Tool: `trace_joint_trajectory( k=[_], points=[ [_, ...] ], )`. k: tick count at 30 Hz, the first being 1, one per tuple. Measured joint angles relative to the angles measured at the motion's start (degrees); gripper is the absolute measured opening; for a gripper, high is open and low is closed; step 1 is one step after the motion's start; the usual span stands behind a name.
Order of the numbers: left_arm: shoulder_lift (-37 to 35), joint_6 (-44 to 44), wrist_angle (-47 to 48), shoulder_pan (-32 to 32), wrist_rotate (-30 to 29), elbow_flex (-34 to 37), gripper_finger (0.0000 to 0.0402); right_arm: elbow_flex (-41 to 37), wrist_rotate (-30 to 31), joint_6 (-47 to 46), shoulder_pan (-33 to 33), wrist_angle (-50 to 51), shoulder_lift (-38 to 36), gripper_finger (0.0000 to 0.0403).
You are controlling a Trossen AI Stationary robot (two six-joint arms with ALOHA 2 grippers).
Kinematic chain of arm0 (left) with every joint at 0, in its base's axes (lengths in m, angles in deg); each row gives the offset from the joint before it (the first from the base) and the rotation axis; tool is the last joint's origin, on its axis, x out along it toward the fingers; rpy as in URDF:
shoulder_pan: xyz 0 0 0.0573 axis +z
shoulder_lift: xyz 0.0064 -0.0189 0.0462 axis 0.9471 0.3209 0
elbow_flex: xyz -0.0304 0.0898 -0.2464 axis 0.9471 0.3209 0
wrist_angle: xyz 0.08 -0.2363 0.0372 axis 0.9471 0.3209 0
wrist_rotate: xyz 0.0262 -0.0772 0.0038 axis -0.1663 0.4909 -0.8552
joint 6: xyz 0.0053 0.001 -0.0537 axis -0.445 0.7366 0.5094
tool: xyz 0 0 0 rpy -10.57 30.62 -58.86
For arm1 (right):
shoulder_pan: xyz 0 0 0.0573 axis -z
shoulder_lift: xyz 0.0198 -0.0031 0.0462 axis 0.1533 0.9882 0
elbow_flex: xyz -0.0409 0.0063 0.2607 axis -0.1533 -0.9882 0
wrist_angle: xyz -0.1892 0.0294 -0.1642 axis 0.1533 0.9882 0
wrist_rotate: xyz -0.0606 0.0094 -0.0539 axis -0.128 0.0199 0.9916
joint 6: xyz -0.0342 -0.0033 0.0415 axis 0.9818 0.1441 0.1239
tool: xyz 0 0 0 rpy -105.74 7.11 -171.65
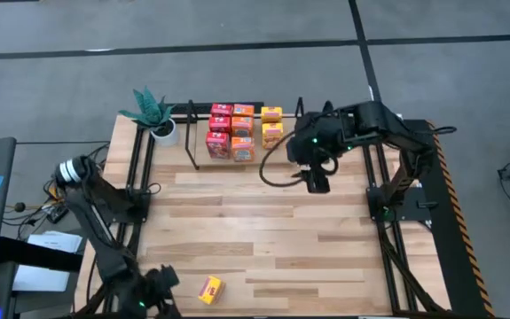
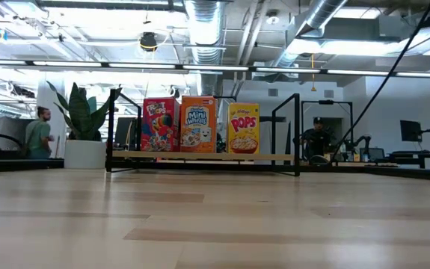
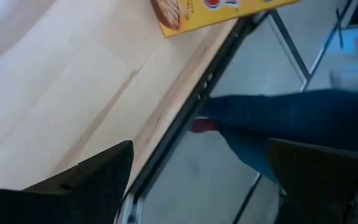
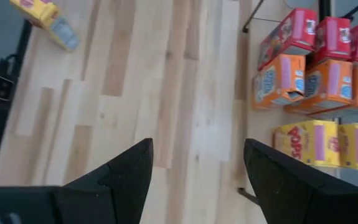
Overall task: Stack cereal on shelf
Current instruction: Put the yellow cereal box on the shelf aligned with the other yellow cereal boxes
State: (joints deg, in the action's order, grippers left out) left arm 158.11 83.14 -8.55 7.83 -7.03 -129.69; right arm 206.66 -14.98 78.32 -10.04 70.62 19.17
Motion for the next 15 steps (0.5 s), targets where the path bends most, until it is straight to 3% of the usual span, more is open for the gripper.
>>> trace_joint_trajectory(
  k=[8, 15],
  points=[
    [11.3, -8.9, -14.4, 4.0, -4.3, 2.5, 0.0355, 0.0, 0.7, -5.9, -3.8, 0.0, 0.3, 0.0276],
    [15.8, -18.4, -32.2, 11.9, -4.2, 8.7, 0.0354, 0.0, 0.7, -7.0, -6.0, 0.0, 0.4, 0.0276]
  ],
)
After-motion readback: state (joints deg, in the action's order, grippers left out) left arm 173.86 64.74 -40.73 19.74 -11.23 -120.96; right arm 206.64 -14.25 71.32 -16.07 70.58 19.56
